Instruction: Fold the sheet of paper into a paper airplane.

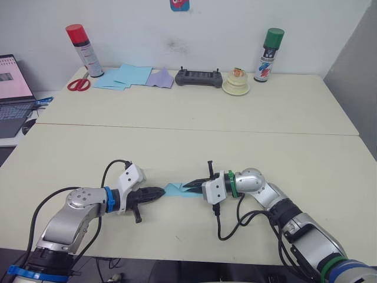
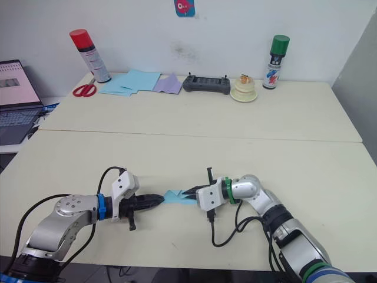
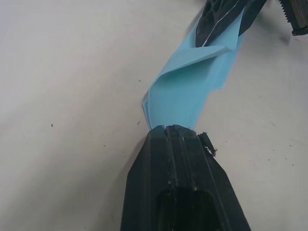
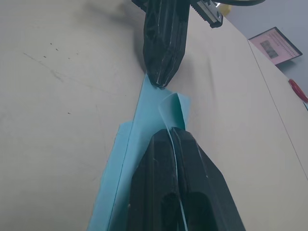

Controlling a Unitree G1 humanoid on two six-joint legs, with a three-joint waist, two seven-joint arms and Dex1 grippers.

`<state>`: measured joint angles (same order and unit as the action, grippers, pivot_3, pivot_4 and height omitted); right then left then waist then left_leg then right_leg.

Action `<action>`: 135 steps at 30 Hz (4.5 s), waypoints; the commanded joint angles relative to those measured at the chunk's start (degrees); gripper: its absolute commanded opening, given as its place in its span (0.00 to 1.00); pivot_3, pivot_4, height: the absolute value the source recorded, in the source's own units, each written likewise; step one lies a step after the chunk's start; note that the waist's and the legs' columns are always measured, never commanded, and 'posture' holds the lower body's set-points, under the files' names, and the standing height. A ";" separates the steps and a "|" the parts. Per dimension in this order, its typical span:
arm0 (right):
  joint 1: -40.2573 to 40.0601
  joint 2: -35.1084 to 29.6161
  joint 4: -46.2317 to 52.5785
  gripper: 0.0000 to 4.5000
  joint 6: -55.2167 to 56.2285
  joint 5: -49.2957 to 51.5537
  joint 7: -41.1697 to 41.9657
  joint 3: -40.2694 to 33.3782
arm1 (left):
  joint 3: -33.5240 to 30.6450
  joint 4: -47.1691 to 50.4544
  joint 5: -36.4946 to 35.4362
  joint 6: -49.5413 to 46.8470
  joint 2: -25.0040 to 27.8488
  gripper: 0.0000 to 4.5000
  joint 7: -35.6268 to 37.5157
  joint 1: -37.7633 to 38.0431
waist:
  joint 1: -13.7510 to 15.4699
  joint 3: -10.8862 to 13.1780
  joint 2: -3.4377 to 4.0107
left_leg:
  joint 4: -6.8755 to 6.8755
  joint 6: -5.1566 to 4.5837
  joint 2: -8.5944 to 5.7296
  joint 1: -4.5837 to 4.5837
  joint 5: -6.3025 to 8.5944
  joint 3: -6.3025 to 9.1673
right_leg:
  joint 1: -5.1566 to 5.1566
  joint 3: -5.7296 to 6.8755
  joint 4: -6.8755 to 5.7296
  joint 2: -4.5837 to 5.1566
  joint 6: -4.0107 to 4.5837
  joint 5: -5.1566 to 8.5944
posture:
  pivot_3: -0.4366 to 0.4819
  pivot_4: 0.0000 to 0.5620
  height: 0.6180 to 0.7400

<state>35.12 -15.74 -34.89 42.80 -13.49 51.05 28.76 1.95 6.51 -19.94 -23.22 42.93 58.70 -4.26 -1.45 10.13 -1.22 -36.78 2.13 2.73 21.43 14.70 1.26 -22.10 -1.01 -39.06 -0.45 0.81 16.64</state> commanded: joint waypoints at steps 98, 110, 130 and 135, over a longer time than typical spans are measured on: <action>-9.47 -3.42 38.88 0.01 -66.70 20.68 -1.29 -5.40 | 12.94 -8.71 10.61 8.04 -6.30 0.00 2.89 -11.88 | 1.00 -0.04 -0.09 | -0.13 0.01 -0.10 0.26 0.00 0.00 | -0.14 0.07 0.02 -0.25 -0.29 0.15 | 0.48 0.27 1.00; -8.03 -4.08 34.10 0.01 -66.83 15.47 -0.78 -1.82 | 12.73 -9.03 10.91 8.01 -6.61 0.00 2.69 -11.90 | 0.98 -0.05 -0.09 | -0.13 0.00 -0.13 0.32 0.00 -0.03 | -0.17 0.14 0.03 -0.35 -0.30 0.15 | 0.48 0.27 1.00; -9.98 -5.74 33.27 0.01 -69.67 14.59 -0.53 -1.44 | 9.22 -11.06 10.44 5.47 -3.62 0.00 1.11 -10.09 | 0.84 -0.30 -0.12 | -0.15 0.00 -0.13 0.26 0.00 -0.03 | -0.12 0.12 0.02 -0.35 -0.31 0.14 | 0.48 0.27 1.00; -9.99 -5.61 33.21 0.01 -69.70 14.74 -0.21 -1.43 | 7.08 -11.46 10.32 5.20 -1.33 0.00 -0.56 -6.52 | -0.43 -0.55 -0.04 | 0.00 -0.01 0.01 -0.02 0.00 0.00 | 0.00 0.09 -0.01 -0.36 -0.25 0.14 | 0.48 0.27 1.00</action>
<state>26.18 -20.09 -0.02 -24.98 2.50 50.66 26.47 9.13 -1.10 -12.21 -15.06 40.12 59.68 -13.20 -1.88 9.57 -1.26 -36.72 2.12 2.75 21.31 14.71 1.28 -22.06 -0.94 -39.08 -0.81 0.56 16.78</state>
